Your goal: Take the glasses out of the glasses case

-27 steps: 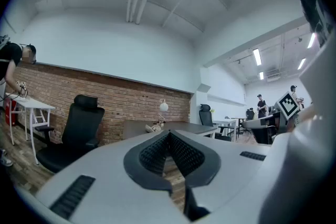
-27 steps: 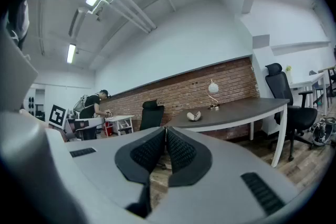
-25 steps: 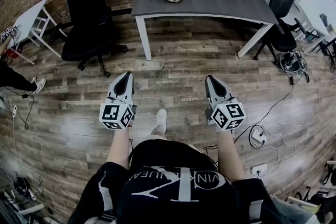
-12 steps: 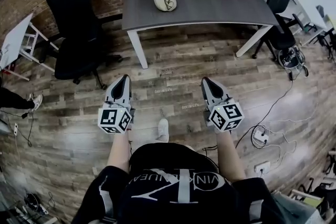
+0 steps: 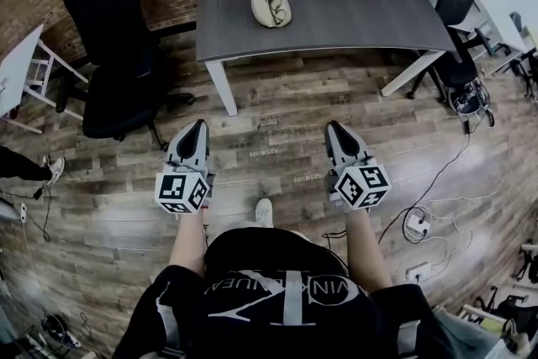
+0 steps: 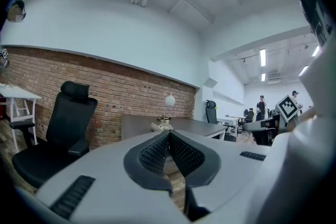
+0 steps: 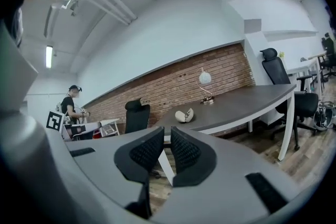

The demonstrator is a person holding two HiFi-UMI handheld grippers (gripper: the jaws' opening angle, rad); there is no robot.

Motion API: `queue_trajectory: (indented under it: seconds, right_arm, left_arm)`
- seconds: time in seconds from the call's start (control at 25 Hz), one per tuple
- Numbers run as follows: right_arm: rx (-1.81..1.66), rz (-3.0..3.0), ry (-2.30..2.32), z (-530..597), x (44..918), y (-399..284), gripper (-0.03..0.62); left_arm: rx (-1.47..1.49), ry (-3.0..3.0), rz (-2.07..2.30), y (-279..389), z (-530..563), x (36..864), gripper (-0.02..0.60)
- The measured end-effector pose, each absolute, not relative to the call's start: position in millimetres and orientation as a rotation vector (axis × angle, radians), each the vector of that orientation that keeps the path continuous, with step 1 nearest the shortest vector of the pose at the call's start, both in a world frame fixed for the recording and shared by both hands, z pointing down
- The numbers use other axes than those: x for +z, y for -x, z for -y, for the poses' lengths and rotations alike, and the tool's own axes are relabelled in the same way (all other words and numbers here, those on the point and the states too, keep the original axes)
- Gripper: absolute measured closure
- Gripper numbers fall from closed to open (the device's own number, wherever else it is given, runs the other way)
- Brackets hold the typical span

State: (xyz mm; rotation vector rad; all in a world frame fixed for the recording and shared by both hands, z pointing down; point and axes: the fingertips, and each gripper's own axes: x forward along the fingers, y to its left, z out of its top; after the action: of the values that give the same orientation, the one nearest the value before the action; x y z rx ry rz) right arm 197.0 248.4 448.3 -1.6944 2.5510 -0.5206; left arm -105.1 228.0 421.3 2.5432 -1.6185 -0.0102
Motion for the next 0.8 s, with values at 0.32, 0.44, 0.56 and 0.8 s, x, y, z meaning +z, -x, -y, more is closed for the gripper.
queue_trajectory:
  seconds: [0.32, 0.44, 0.56, 0.8]
  right_arm:
    - [-0.593, -2.427, 1.700, -210.7, 449.4, -194.3, 0.452]
    - [-0.617, -2.390, 1.711, -203.0, 453.5, -202.1, 0.445]
    - [-0.633, -2.357, 1.708, -191.4, 454.1, -208.0, 0.439]
    - [-0.657, -2.329, 1.686, -162.7, 456.3, -203.9, 0.433]
  left_arm:
    - [-0.008, -2.537, 1.624, 125.6, -192.9, 424.9, 0.566]
    - [-0.009, -2.529, 1.634, 127.6, -188.0, 427.9, 0.566]
    - [-0.007, -2.519, 1.642, 130.2, -182.7, 431.2, 0.566]
    - [-0.008, -2.482, 1.679, 146.7, -169.3, 439.2, 0.566]
